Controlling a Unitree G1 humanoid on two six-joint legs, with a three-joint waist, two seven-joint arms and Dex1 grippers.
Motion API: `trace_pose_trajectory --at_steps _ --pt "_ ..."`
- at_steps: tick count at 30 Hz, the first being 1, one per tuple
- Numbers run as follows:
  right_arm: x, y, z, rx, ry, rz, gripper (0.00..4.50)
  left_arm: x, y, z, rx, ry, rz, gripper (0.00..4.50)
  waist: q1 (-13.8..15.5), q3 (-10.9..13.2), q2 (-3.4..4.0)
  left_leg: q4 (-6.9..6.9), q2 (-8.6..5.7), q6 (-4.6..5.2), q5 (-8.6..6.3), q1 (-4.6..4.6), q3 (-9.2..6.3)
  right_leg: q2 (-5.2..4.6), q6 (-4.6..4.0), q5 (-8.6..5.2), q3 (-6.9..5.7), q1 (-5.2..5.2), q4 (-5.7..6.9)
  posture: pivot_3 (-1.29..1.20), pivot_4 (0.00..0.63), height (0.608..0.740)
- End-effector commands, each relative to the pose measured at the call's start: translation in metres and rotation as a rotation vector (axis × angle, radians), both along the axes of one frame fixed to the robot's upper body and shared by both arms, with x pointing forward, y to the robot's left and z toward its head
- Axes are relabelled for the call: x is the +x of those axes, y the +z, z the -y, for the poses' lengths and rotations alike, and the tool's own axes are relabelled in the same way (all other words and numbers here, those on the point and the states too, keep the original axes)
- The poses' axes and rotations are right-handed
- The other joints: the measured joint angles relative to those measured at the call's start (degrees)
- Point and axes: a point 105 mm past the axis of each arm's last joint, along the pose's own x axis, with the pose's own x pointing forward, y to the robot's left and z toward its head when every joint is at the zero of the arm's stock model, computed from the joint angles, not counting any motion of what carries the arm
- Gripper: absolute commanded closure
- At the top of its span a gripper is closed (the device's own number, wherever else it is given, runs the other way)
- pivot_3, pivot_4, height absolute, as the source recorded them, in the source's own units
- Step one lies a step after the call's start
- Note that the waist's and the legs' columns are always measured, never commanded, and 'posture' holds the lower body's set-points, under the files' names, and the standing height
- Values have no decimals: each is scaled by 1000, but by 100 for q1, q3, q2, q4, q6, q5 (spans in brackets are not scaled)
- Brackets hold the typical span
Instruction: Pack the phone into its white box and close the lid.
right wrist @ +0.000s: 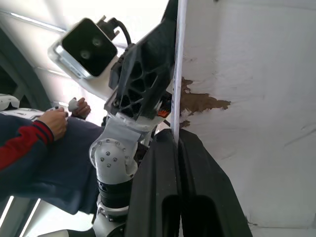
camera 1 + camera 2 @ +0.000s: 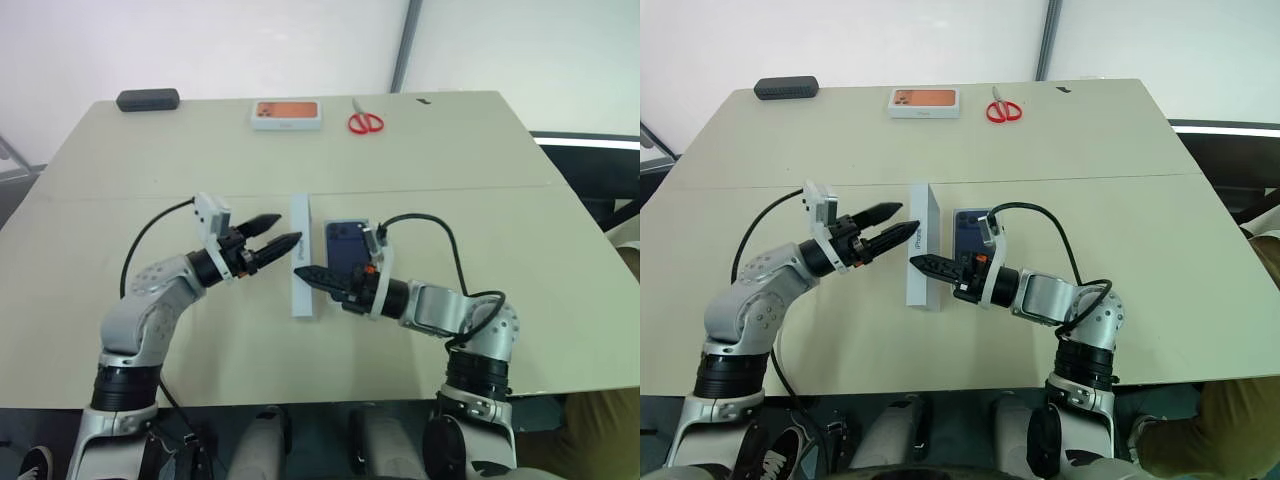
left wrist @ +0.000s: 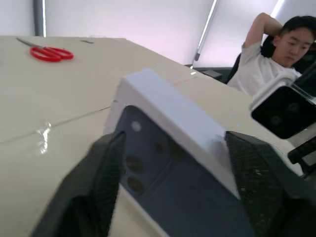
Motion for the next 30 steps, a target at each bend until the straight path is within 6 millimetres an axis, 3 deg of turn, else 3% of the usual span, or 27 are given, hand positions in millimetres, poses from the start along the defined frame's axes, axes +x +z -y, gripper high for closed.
trace_pose_trajectory --at_steps 1,4,14,15,18,22,26,30 --pt "3 -2 2 -17 -15 3 4500 -8 -2 9 6 -22 -1 2820 5 0 0 1 0 0 0 0 -1 0 0 0 -1 2 -1 0 150 740" --pt "11 -1 8 -26 -50 7 4500 -10 -7 14 10 -25 -14 4395 8 -1 -1 2 0 0 0 1 -1 -1 0 0 -1 5 -2 0 150 740" --pt "36 9 34 -42 -149 48 4500 -5 -18 42 12 -55 -24 4458 53 -1 -1 6 -3 0 0 2 1 -3 0 0 -3 12 -5 0 150 740" --pt "37 10 36 -38 -151 47 3874 -5 -17 44 10 -57 -23 4500 61 -2 -1 8 -4 0 0 2 3 -3 0 0 -6 15 -8 0 150 740" --pt "37 20 42 -51 -160 117 2537 -4 -14 53 -4 -76 -15 4500 61 -1 -2 6 -5 2 -1 1 11 -3 1 0 -7 17 -17 0 150 740" --pt "48 40 70 -55 -255 222 511 -3 -16 63 -7 -92 -14 4500 32 1 2 3 -3 7 -4 -4 12 -1 1 0 -7 11 -19 0 150 740" --pt "54 60 95 -122 -331 379 511 -1 -15 74 -24 -108 -19 4500 42 2 2 8 -5 7 -4 -4 19 -1 2 0 -7 13 -20 0 150 740" --pt "47 54 102 -320 -310 544 511 -1 -16 74 -22 -116 -20 4500 22 2 2 2 -2 12 -7 -4 18 5 3 -1 -8 14 -30 0 150 740"
